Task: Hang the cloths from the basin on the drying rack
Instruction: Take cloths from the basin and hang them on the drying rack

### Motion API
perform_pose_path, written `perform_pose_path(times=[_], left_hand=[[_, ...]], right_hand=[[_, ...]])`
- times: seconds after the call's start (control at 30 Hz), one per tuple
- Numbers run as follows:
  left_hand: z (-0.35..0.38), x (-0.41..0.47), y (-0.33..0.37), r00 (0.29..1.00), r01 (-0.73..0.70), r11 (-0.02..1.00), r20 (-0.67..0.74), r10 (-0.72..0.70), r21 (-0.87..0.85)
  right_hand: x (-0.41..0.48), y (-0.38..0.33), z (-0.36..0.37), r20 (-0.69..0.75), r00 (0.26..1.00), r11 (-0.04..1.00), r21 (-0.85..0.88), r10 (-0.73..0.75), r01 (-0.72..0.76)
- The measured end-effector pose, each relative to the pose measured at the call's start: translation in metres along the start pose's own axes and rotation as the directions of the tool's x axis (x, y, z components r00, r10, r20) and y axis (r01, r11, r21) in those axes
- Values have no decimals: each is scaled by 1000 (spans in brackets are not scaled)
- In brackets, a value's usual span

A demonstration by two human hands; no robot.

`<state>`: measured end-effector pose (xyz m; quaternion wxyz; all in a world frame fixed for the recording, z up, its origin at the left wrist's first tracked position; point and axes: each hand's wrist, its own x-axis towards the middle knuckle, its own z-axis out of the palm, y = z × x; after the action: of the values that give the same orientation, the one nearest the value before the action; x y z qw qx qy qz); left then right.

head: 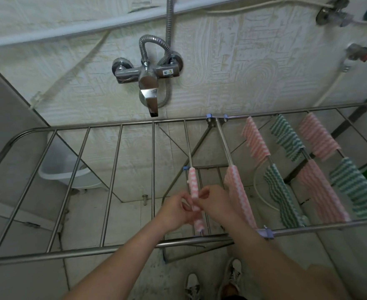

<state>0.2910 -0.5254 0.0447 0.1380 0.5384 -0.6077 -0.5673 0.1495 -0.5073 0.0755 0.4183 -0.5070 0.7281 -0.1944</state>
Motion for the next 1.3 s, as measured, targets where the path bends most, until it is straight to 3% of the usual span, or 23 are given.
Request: perform_pose_path(times=[0.13,0.23,0.3,0.43,0.53,0.6,0.77,0.93,1.13,1.2,1.3], left_hand=[[-3,-9,-1,996,40,999,77,-42,26],[-4,-10,3,995,25,998,95,-30,55],[-8,-6,7,997,-63,985,59,54,159],[-11,8,22,978,-206,826,84,190,525],[-9,15,33,978,-210,674,139,158,709],[-11,19,35,979,-201,631,170,110,750],[-15,22,35,979,-197,580,190,73,790],[-16,23,40,972,-236,441,219,88,866],[-21,31,46,961,-275,370,261,90,888],[-23,32,54,955,-296,397,255,153,869],[-20,35,68,890,-415,480,235,391,773]], right_hand=[[-10,-7,8,-41,989,979,-153,-142,135],[-15,-4,12,-41,984,978,-129,-173,166],[-18,0,7,-30,989,986,-91,-142,139],[-30,19,-2,110,991,994,-69,-75,82],[-37,29,-3,158,984,992,-77,-86,99],[-40,33,0,160,984,993,-76,-73,86],[-46,34,11,84,995,989,-135,-56,67],[-55,29,10,7,998,974,-215,-64,64],[-58,25,11,-68,998,983,-184,-8,-5],[-63,24,7,-175,984,988,-151,-13,-14],[-77,27,1,-385,922,999,-17,29,-38]])
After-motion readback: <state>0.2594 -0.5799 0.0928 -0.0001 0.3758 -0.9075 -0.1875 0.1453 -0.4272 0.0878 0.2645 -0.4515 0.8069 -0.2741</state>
